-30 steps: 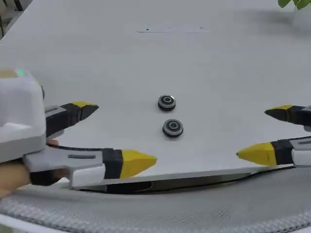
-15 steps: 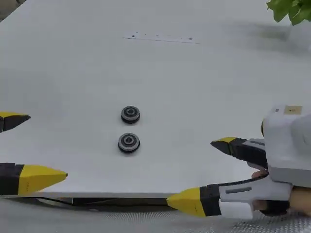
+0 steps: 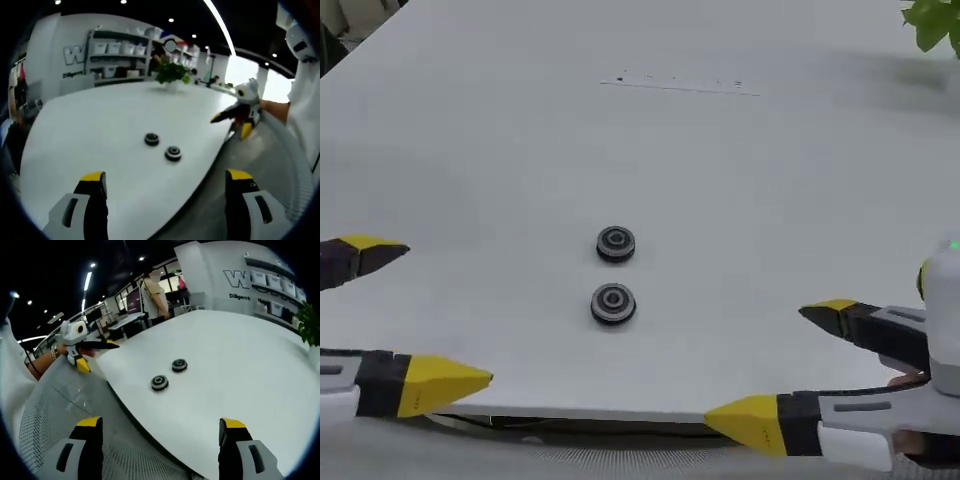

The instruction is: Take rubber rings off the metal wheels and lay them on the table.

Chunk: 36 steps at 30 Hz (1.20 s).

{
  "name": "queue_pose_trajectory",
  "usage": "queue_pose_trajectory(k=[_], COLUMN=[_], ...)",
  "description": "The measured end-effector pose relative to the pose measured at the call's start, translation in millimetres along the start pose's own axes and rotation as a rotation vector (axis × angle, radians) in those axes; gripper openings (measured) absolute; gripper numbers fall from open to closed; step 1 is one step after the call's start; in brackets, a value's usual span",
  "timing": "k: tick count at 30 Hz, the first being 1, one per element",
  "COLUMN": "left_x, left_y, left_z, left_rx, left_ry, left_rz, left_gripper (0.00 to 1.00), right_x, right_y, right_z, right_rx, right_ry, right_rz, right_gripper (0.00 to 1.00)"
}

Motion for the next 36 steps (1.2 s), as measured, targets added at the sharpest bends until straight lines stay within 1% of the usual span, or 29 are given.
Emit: queue_pose_trajectory(k=[1,2,4,6,8,10,12,13,14,15,16,18,22,25,26,29,32,36], left_x=[0.2,1.0,0.8,-0.9,-2.0,-2.9,-3.7,-4.3,-5.5,-4.7,-1.1,6.6,10.4,11.8,10.7,10.4,11.4,11.1], left_y=[-0.3,-1.3,-1.8,-2.8,-4.1,-4.5,-4.1,-3.6,-2.6,-2.4,-1.5,-0.7,1.1,0.6,0.4,0.1,0.4,0.3], left_z=[0.8,7.6,13.6,17.0,21.4,23.9,22.2,18.6,12.5,11.1,9.4,10.2,6.7,7.4,8.6,11.9,13.4,16.3], left_rx=[-0.004,-0.035,-0.063,-0.078,-0.098,-0.106,-0.089,-0.069,-0.036,-0.032,-0.028,-0.043,-0.040,-0.046,-0.052,-0.073,-0.083,-0.101], left_ry=[-0.004,-0.020,-0.022,-0.022,-0.038,-0.039,-0.048,-0.053,-0.055,-0.049,-0.032,0.007,0.031,0.016,0.006,0.007,0.008,0.002], left_rz=[0.000,0.002,0.002,-0.013,-0.023,-0.029,-0.039,-0.045,-0.053,-0.048,-0.025,0.028,0.051,0.052,0.044,0.042,0.049,0.045], left_gripper=[1.00,1.00,1.00,1.00,1.00,1.00,1.00,1.00,1.00,1.00,1.00,1.00,1.00,1.00,1.00,1.00,1.00,1.00], right_x=[0.5,0.7,0.6,2.5,4.0,3.0,0.7,-0.1,-0.5,0.0,0.5,1.3,2.8,3.1,3.2,3.9,6.8,9.4], right_y=[0.2,0.3,-0.2,0.4,1.0,0.6,-0.4,-1.1,-1.3,-1.5,-1.4,-1.3,-1.9,-2.5,-2.6,-2.4,-0.7,0.3], right_z=[0.4,2.2,2.7,0.3,-0.1,0.4,-0.5,0.0,1.7,2.2,2.4,2.2,2.1,2.1,1.9,1.8,3.6,4.8], right_rx=[-0.002,-0.004,-0.010,0.003,0.006,-0.002,-0.007,-0.011,-0.020,-0.024,-0.025,-0.024,-0.026,-0.027,-0.027,-0.030,-0.044,-0.053], right_ry=[0.000,0.000,0.004,-0.011,-0.026,-0.027,-0.007,0.000,0.004,0.005,0.009,0.015,0.017,0.012,0.013,0.018,0.022,0.024], right_rz=[0.003,0.006,0.001,0.018,0.033,0.026,0.007,-0.001,-0.008,-0.009,-0.008,-0.005,-0.002,-0.005,-0.005,-0.002,0.016,0.031], right_gripper=[0.97,0.97,0.97,0.97,0.97,0.97,0.97,0.97,0.97,0.99,0.99,0.99,0.99,0.99,0.99,0.99,0.98,0.98])
Point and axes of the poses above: the centre of the closed fingertips' face, and the gripper's own axes: y roughly backward along the fingers, z roughly to its right, x roughly out of its top, the point moved 1 cm from there along y, roughly backward along the fingers, and after that the axes turned 3 degrees about y, right-handed, at the moved point
